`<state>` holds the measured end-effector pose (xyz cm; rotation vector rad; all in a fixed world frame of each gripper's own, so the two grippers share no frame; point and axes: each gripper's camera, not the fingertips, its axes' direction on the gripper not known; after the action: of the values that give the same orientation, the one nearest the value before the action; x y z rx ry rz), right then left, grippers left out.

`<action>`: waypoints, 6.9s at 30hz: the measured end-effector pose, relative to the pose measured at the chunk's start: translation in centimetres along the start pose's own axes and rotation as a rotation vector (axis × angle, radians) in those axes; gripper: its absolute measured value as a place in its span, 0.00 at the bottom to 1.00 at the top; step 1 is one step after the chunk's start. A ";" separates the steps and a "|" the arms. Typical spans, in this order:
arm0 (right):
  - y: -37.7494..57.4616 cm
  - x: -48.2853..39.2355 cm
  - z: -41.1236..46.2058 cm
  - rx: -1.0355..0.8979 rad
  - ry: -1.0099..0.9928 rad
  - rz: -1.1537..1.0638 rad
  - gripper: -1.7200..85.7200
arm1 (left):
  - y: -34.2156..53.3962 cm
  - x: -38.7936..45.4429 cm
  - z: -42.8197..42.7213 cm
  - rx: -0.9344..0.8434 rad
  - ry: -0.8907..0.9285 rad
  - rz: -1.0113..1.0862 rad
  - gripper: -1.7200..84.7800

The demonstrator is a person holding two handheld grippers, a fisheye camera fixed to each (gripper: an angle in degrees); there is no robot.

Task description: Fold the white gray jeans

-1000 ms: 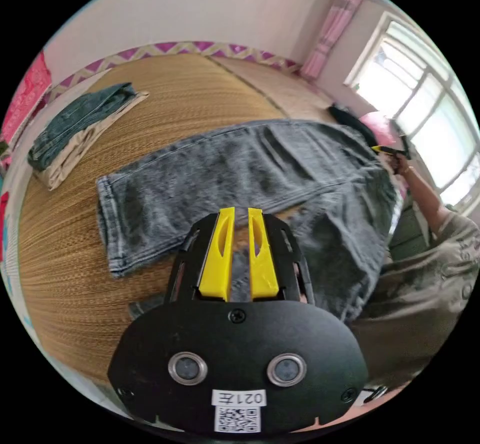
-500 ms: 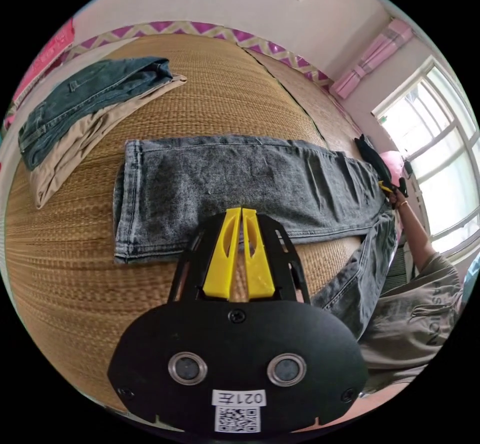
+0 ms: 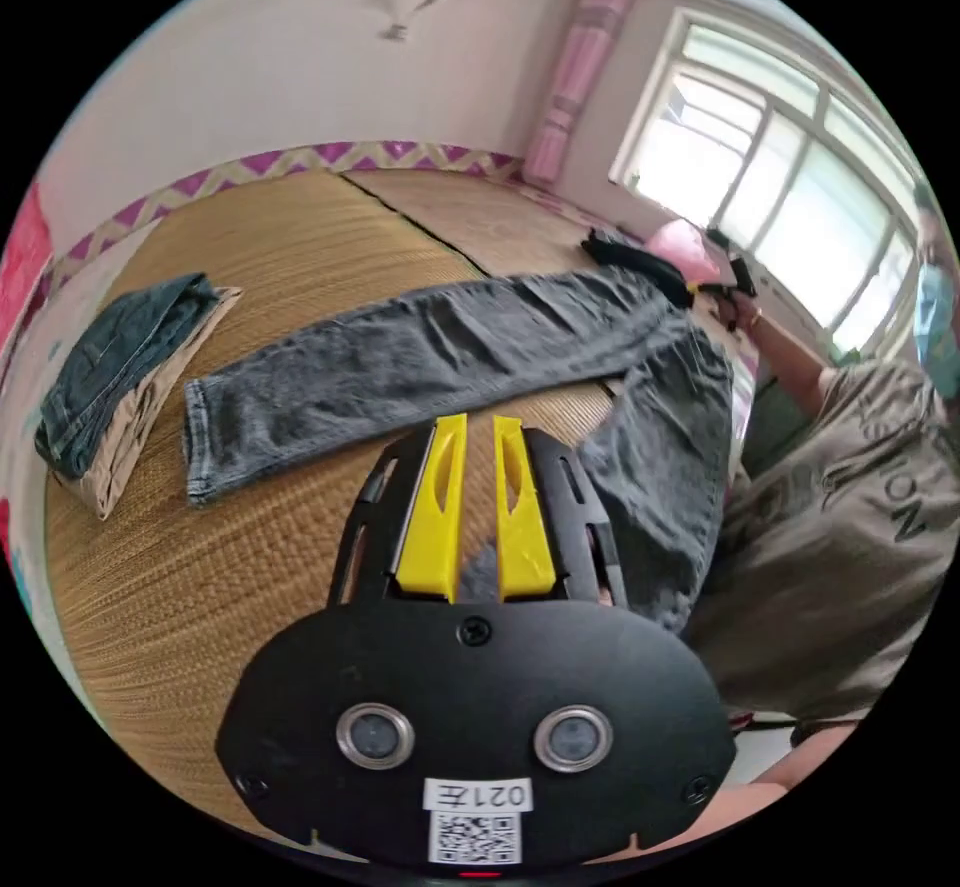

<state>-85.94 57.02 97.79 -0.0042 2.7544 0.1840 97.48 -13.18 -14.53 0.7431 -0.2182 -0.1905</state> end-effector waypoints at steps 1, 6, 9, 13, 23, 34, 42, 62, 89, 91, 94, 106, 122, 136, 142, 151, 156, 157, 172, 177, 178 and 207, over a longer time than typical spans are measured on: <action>0.4 -2.0 0.6 -0.032 0.003 -0.042 0.01 | 0.5 4.0 0.8 -0.057 0.003 0.053 0.08; 7.2 -11.9 10.7 -0.390 0.375 -0.175 0.01 | 4.3 13.3 5.5 -0.288 -0.108 0.127 0.08; 9.4 -12.4 8.7 -0.260 0.283 -0.068 0.01 | 6.3 10.3 3.3 -0.270 -0.030 -0.009 0.06; 10.5 -14.3 7.9 -0.256 0.263 -0.044 0.01 | 9.2 6.2 -1.0 -0.178 0.005 -0.176 0.02; 15.7 -25.5 10.0 -0.187 0.319 -0.165 0.01 | 17.0 10.9 -7.6 -0.106 -0.132 -0.151 0.04; 20.4 -32.3 0.2 0.004 0.133 -0.050 0.03 | 37.1 7.8 -25.2 0.425 0.075 -0.680 0.07; 32.8 -26.1 -9.9 0.357 0.128 0.593 0.08 | 52.8 11.5 -27.3 0.626 0.178 -1.154 0.10; 39.0 -23.0 -10.7 0.381 -0.148 0.770 0.09 | 57.3 10.7 -27.1 0.554 0.177 -1.225 0.09; 40.0 -15.8 -9.2 0.470 -0.201 0.824 0.04 | 59.4 11.4 -20.5 0.535 0.217 -1.195 0.04; 39.7 -15.3 -9.0 0.464 -0.200 0.814 0.04 | 59.4 11.3 -20.0 0.529 0.218 -1.186 0.03; 39.5 -14.5 -8.5 0.457 -0.200 0.804 0.04 | 59.3 11.0 -18.7 0.509 0.216 -1.176 0.02; 40.4 -10.0 -4.5 0.474 -0.231 0.821 0.01 | 58.7 7.8 -11.0 0.464 0.236 -1.197 0.02; 21.0 -5.2 -1.6 0.430 -0.379 0.640 0.02 | 37.5 -9.3 -4.1 0.217 0.263 -1.315 0.01; -1.7 10.2 18.9 0.342 -0.231 0.757 0.03 | 20.0 -33.5 23.5 0.004 0.263 -1.443 0.01; -2.3 8.5 17.9 0.385 -0.287 0.699 0.02 | 18.4 -33.6 25.4 -0.022 0.276 -1.318 0.01; -12.2 -6.5 21.0 0.147 -0.054 0.151 0.04 | 14.1 -29.7 28.1 0.008 0.152 -1.105 0.01; -20.5 -20.1 34.0 -0.165 0.407 -0.312 0.06 | 6.2 -19.0 26.3 0.093 -0.181 -0.686 0.01; -21.2 -21.0 35.3 -0.189 0.425 -0.343 0.06 | 4.1 -15.9 27.0 0.067 -0.287 -0.571 0.01; -29.3 -28.7 50.5 -0.356 0.643 -0.560 0.09 | 1.2 -11.6 31.4 -0.110 -0.598 -0.432 0.04; -30.2 -29.9 50.1 -0.331 0.652 -0.520 0.08 | 4.2 -15.6 28.6 -0.008 -0.365 -0.527 0.05; -30.2 -29.9 50.2 -0.334 0.653 -0.517 0.08 | 5.1 -17.1 27.7 0.025 -0.294 -0.556 0.06; -31.6 -27.1 47.0 -0.296 0.616 -0.414 0.08 | 10.0 -20.8 23.7 -0.134 -0.413 -0.568 0.02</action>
<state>-42.45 31.18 60.63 -0.8282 3.2038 0.5494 72.27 -16.13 6.62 0.6114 -0.3788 -0.8947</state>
